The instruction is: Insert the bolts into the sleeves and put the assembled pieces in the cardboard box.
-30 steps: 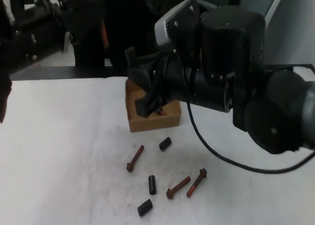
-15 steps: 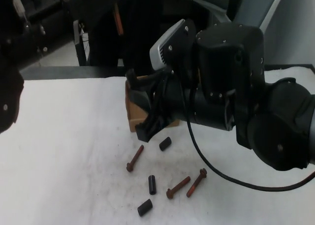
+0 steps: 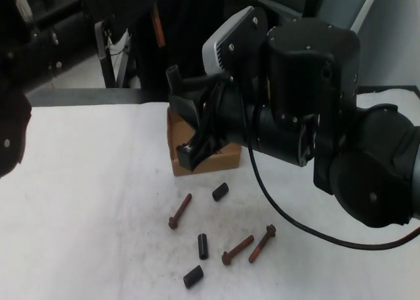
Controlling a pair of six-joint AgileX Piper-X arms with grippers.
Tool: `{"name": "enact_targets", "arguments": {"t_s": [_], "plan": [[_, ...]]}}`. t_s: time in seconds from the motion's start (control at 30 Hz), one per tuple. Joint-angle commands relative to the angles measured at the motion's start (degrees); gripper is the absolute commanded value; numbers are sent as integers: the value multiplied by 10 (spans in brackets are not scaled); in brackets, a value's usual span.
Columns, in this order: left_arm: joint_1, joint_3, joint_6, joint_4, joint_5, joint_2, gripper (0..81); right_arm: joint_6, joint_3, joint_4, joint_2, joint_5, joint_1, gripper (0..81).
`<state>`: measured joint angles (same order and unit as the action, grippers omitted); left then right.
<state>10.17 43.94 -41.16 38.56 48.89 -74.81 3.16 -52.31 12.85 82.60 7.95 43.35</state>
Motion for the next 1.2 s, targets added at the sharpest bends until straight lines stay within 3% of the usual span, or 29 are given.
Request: {"name": "enact_targets", "arguments": {"t_s": [0.0,0.3,1.17], "plan": [[4,2,-9,11,14,4,0,3,-1,16,-6,-7,0,8],[37,2,-4,11,14,4,0,3,-1,29,-6,-7,0,8],[28,2,22,7,-9,-6,0,-12,-1,29,-20,8,-20,8]]}}
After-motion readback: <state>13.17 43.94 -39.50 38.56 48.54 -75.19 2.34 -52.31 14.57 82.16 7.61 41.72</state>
